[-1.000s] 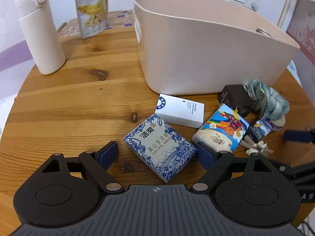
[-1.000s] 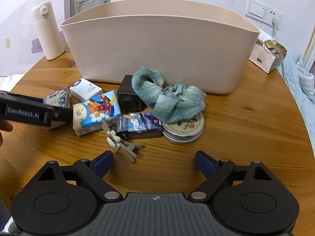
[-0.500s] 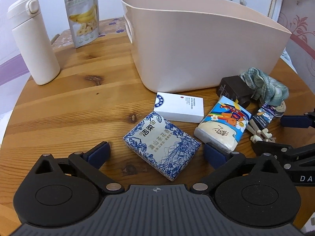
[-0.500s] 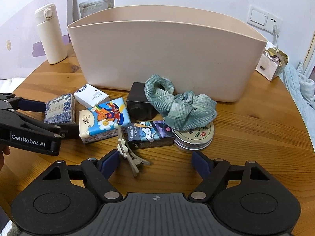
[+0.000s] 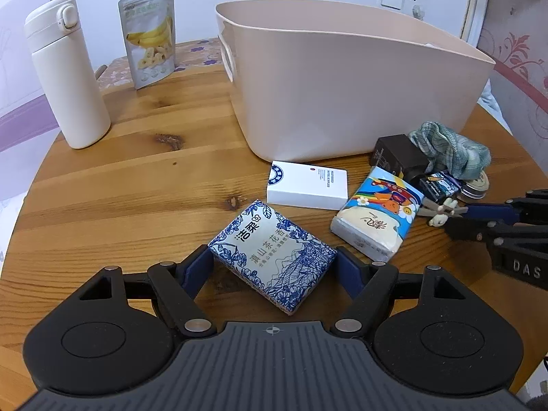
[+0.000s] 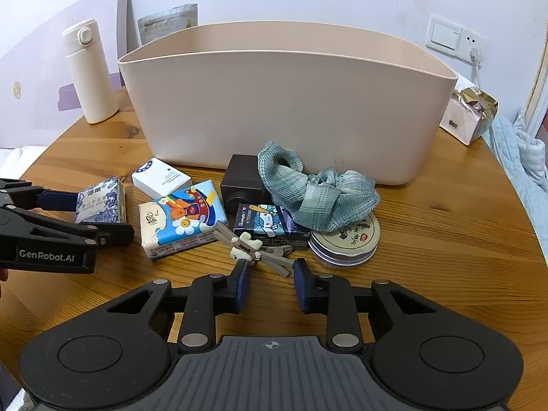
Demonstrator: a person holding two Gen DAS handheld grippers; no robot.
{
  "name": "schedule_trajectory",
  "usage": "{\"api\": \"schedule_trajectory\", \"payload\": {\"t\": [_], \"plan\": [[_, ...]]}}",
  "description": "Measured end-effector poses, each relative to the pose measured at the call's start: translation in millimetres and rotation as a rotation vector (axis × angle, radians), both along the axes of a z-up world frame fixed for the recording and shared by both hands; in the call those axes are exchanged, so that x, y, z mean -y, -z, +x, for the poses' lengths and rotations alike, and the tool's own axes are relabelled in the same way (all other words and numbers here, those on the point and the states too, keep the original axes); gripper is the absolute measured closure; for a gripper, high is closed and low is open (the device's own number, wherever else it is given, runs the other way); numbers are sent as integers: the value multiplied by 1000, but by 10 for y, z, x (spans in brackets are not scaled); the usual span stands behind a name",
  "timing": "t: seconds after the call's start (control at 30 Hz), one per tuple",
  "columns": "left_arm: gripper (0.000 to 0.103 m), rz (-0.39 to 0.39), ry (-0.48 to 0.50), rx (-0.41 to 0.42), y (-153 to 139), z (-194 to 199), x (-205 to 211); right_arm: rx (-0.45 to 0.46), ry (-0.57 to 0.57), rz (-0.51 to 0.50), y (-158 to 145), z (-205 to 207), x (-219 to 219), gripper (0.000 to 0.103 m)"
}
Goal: Organize objects
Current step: 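Grasp the blue-and-white patterned box with left tool while right tool grasps the metal clip, then carry the patterned box with left tool while right tool carries the clip over the bin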
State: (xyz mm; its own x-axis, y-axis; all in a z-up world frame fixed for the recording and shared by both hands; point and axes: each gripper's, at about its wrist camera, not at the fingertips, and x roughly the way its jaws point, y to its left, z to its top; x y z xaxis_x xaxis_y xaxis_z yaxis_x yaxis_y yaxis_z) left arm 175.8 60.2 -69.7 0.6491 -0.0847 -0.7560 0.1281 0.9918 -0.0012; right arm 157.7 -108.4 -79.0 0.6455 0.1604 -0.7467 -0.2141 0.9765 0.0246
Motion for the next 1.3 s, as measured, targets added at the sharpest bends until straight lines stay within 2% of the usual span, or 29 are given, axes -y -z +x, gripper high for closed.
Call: {"api": "schedule_trajectory", "payload": {"t": [0.03, 0.07, 0.23, 0.4, 0.5, 0.53, 0.57, 0.67, 0.73, 0.9, 1.03, 1.1, 1.17, 1.3], "plan": [[26, -5, 0, 0, -1, -6, -6, 2, 3, -2, 0, -1, 3, 88], [26, -10, 0, -1, -3, -13, -12, 0, 7, 2, -2, 0, 15, 91], [26, -32, 1, -3, -13, -45, -30, -4, 4, 15, 2, -2, 47, 96], [26, -46, 1, -6, -21, -69, -41, -14, -4, 44, -14, -12, 111, 95], [26, -52, 3, -3, -23, -102, -49, -18, -27, 51, -28, -19, 112, 86], [26, -53, 3, -2, -24, -110, -53, -10, -31, 47, -40, -21, 106, 72], [26, -54, 3, -2, -26, -114, -56, -6, -44, 50, -49, -16, 94, 62], [26, -57, 2, -4, -30, -119, -65, 16, -62, 37, -72, 11, 40, 47], [26, -60, 1, -6, -34, -124, -74, 17, -73, 28, -71, 66, 8, 44], [26, -71, -3, -7, -39, -137, -99, -12, -83, 39, -1, 179, -44, 44], [26, -72, -4, -7, -44, -141, -108, 8, -91, -3, 11, 128, -102, 68], [26, -72, -4, -4, -42, -146, -107, 7, -93, 11, 7, 97, -88, 74], [26, -75, -2, -1, -51, -148, -110, -2, -93, 30, -1, 76, -68, 86], [26, -79, 2, 7, -77, -161, -94, -10, -90, 36, -10, 30, -45, 89]]}}
